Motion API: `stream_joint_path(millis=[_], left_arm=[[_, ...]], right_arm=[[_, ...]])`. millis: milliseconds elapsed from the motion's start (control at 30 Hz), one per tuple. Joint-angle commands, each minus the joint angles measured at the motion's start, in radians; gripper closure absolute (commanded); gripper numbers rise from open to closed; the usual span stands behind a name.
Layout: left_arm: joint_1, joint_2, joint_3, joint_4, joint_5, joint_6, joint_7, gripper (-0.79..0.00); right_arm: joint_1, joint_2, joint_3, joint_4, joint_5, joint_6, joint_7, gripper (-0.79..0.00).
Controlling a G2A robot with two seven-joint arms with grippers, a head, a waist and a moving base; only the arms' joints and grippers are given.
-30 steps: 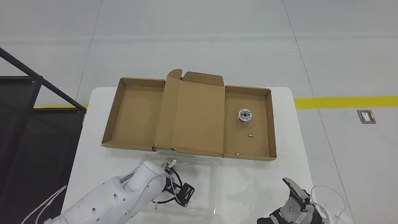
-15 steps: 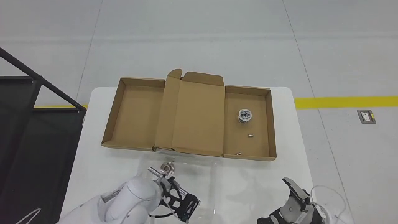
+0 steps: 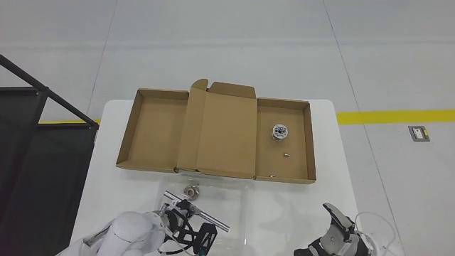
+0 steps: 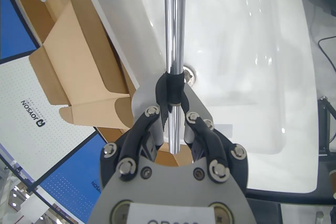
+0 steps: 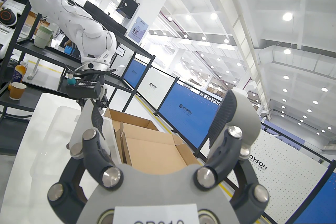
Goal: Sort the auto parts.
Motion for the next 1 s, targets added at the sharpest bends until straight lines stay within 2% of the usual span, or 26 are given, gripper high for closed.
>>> stream_joint_path(millis=[0, 133, 400, 700, 967], left_arm=[[0.025, 0.008, -0.03, -0.001, 0.016, 0.035, 0.037, 0.0], [0.077, 0.023, -0.087, -0.003, 0.03, 0.106, 0.1, 0.0], [0.178, 0.05, -0.198, -0.002, 0.057, 0.183, 0.215, 0.0], [0.326, 0.075, -0.338, -0.021, 0.081, 0.329, 0.326, 0.0], [0.332, 0.076, -0.341, -0.023, 0.088, 0.329, 0.332, 0.0]], right_arm=[[0.0, 0.0, 0.0, 0.0, 0.0, 0.0, 0.0, -0.785], [0.0, 0.0, 0.0, 0.0, 0.0, 0.0, 0.0, -0.785], [0.0, 0.0, 0.0, 0.0, 0.0, 0.0, 0.0, -0.785], [0.0, 0.0, 0.0, 0.0, 0.0, 0.0, 0.0, -0.785], [0.0, 0.0, 0.0, 0.0, 0.0, 0.0, 0.0, -0.785]])
